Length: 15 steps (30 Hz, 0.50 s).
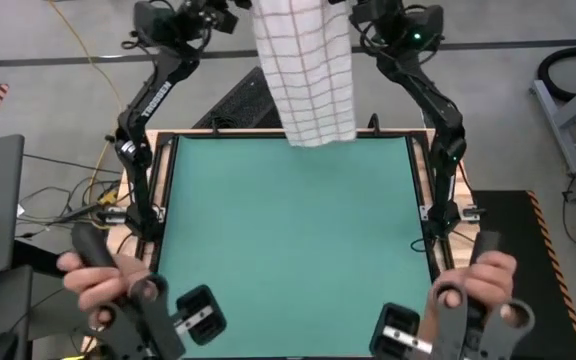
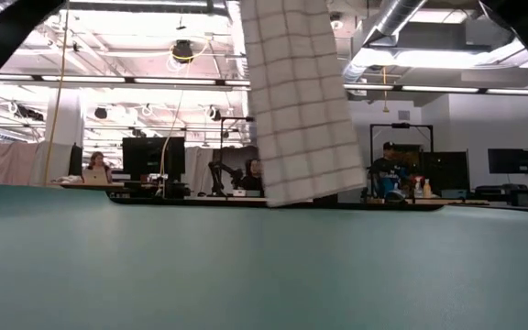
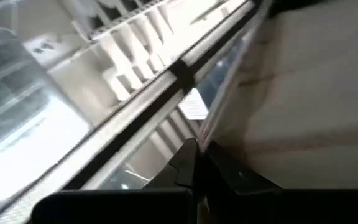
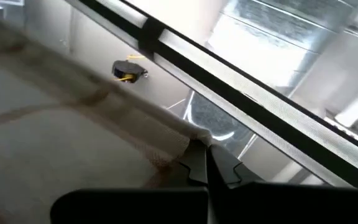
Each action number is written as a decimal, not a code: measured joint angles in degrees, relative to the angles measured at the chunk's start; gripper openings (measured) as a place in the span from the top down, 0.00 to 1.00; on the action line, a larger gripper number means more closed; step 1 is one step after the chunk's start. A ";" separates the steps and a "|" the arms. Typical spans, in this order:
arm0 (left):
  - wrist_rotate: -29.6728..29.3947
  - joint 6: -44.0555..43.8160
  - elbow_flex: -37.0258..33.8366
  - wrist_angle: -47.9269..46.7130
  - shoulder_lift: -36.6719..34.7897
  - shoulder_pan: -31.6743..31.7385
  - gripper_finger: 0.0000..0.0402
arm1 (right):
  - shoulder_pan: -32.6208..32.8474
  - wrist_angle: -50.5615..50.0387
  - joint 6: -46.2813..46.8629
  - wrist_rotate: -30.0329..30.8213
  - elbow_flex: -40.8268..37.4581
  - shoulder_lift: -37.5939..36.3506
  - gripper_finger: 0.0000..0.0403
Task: Roll towel
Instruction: Roll the white towel
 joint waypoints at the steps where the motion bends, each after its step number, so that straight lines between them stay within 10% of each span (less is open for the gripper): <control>1: -0.43 0.37 0.06 -0.17 -0.66 -0.02 1.00 | -0.02 -0.86 -0.01 -0.01 0.00 0.00 0.99; 15: 0.41 3.95 0.07 -5.83 6.36 8.92 1.00 | -8.46 -7.65 7.34 1.06 -0.02 6.31 0.99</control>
